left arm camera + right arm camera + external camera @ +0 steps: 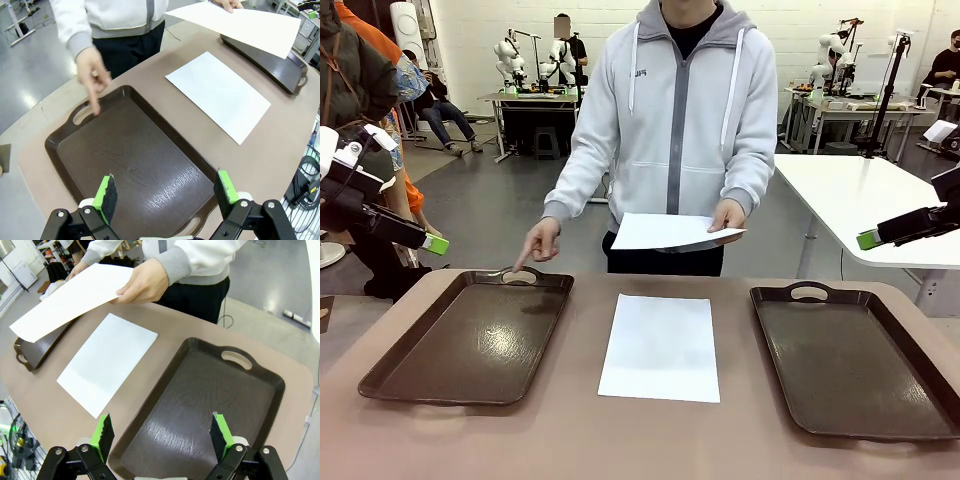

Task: Sort the A4 documents.
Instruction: Receive the A4 Paper.

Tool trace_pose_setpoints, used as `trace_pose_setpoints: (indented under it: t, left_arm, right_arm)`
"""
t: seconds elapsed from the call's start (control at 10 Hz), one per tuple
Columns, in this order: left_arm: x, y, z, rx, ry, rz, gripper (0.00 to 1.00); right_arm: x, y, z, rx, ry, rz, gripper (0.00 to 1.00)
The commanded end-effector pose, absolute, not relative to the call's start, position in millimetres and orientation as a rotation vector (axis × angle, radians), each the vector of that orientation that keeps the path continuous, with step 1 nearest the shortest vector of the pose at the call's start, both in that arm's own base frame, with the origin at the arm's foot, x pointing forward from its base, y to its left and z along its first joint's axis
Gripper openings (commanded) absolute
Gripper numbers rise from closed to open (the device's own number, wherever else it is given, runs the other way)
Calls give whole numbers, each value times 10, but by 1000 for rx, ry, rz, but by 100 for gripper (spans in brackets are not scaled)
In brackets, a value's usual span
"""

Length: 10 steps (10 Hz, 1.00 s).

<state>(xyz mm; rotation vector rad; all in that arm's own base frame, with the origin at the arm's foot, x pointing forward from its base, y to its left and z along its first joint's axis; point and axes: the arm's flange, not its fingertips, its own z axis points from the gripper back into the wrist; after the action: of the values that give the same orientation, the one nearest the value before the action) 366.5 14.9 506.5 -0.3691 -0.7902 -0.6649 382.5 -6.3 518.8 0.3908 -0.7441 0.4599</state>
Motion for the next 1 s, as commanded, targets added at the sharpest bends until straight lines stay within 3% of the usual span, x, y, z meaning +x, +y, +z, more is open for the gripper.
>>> trace_pose_setpoints:
  t: [0.0, 0.9]
  left_arm:
    - [3683, 168, 5045, -378, -799, -674, 100]
    - [3683, 168, 5045, -378, -799, -674, 100]
  right_arm:
    - [3829, -66, 5181, 405, -747, 466, 100]
    - [3829, -66, 5181, 405, -747, 466, 100]
